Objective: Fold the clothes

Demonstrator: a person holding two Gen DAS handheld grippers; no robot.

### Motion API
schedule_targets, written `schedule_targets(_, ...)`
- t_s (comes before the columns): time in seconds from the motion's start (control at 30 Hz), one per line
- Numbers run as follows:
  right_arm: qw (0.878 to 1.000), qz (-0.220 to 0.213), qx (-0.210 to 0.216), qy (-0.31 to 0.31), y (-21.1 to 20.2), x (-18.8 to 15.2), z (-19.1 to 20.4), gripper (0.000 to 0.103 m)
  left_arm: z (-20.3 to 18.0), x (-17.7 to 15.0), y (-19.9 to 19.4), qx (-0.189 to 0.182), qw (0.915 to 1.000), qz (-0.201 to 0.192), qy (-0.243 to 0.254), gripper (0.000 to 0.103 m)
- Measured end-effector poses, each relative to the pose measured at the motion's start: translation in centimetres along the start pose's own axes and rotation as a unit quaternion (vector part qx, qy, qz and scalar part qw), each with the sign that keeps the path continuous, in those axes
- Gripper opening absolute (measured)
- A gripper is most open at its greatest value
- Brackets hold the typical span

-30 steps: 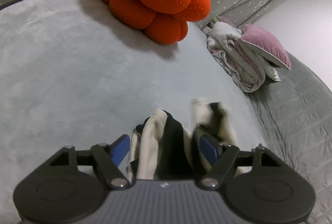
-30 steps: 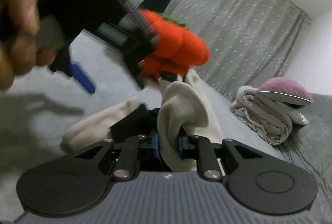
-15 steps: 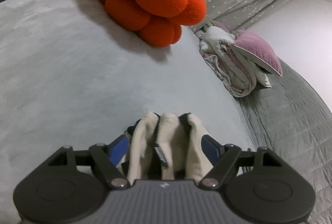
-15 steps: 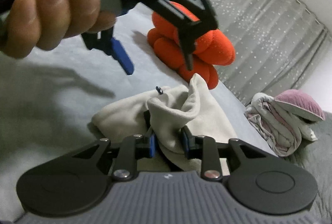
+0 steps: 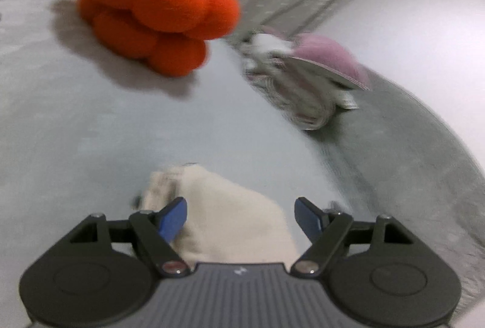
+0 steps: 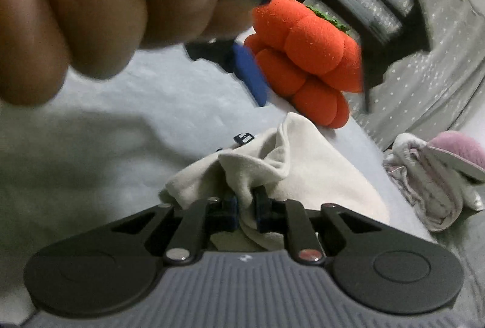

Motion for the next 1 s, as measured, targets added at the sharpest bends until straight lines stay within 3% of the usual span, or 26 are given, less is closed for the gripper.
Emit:
schedule_targets(0.13, 0.999, -0.006, 0.022, 0.027, 0.2, -0.1, -0.7, 0.017, -1.4, -0.7, 1.2, -0.021, 0.9976, 0.029, 0.059, 0.079)
schedule_targets(0.27, 0.999, -0.011, 0.039, 0.034, 0.2, 0.1, -0.9, 0.022, -1.6, -2.1, 3.2, -0.010, 0.9927, 0.072, 0.097, 0.078)
schedule_targets(0.33, 0.998, -0.015, 0.047, 0.041, 0.1, 0.3, -1.0, 0.041, -0.6, -2.7, 4.2, 0.023, 0.9906, 0.094, 0.096, 0.077)
schedule_targets(0.37, 0.997, -0.017, 0.053, 0.048, -0.1, 0.4, -1.1, 0.046, -0.1, -2.9, 4.7, 0.038, 0.9891, 0.105, 0.096, 0.073)
schedule_targets(0.5, 0.993, -0.022, 0.066, 0.095, -2.1, 0.8, -1.7, 0.053, 1.2, -2.9, 4.8, 0.044, 0.9903, 0.107, 0.077, 0.068)
schedule_targets(0.63, 0.978, -0.024, 0.064, 0.199, -5.0, 0.9, -4.4, 0.051, 0.6, -3.3, 4.7, 0.053, 0.9884, 0.110, 0.090, 0.068)
schedule_targets(0.8, 0.941, -0.037, -0.010, 0.336, -6.8, 0.7, -11.4, 0.037, 0.1, -3.6, 4.4, 0.063, 0.9858, 0.112, 0.108, 0.068)
schedule_targets(0.9, 0.941, -0.009, -0.032, 0.337, -5.2, 0.8, -12.6, 0.029, -0.1, -3.6, 4.4, 0.067, 0.9852, 0.111, 0.112, 0.068)
schedule_targets(1.0, 0.945, 0.021, -0.027, 0.326, -3.8, -0.6, -11.9, 0.030, -0.3, -3.6, 4.1, 0.068, 0.9850, 0.108, 0.116, 0.068)
Point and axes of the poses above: each gripper's, at about its wrist camera, not at the fingertips, and y roughly the way its jaws point, z to its left, x to its top, the point moved 1 cm from there along y, roughly the way its jaws point, and after that the axes turned 13 degrees about -z, right-handed, at the moved point
